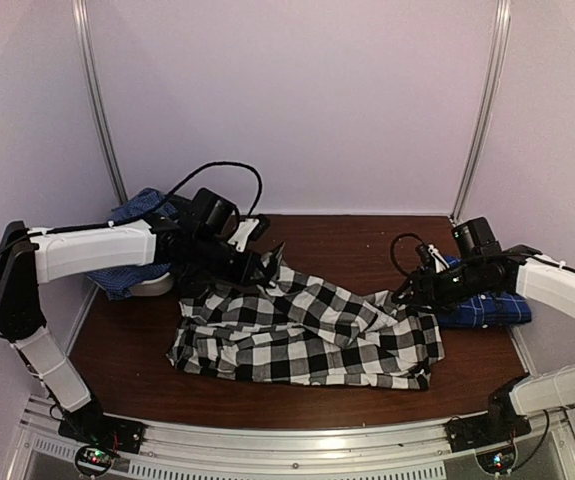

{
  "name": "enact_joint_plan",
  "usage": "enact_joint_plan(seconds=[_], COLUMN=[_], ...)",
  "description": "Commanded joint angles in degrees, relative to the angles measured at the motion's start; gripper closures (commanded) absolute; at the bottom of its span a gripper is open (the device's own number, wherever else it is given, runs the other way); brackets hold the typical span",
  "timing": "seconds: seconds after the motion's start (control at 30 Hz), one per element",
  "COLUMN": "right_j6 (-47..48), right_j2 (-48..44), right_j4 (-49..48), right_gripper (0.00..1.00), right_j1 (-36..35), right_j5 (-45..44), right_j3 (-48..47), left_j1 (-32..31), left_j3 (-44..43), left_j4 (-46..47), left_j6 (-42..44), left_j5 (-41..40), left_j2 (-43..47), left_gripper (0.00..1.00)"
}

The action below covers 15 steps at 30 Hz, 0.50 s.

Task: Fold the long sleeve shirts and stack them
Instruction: Fold the sleeve of the rectangle-folded shirt.

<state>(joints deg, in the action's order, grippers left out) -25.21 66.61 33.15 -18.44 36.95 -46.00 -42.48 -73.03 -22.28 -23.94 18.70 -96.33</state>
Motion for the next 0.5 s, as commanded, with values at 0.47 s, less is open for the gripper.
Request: enact_joint_plan(seconds=[0.47], right_j6=[1.5], right_j2=[3.7], right_j4=[-7.2], right_gripper=[0.24], right_j1=[0.3], right_j5=[-0.5], right_j3=[3.5], left_j1=[1.2], left_j3=[12.3], left_j4=[6.4], left_j6=[-4.7], left_j5=[-7.0], left_j2=[5.1], left_gripper=[1.00])
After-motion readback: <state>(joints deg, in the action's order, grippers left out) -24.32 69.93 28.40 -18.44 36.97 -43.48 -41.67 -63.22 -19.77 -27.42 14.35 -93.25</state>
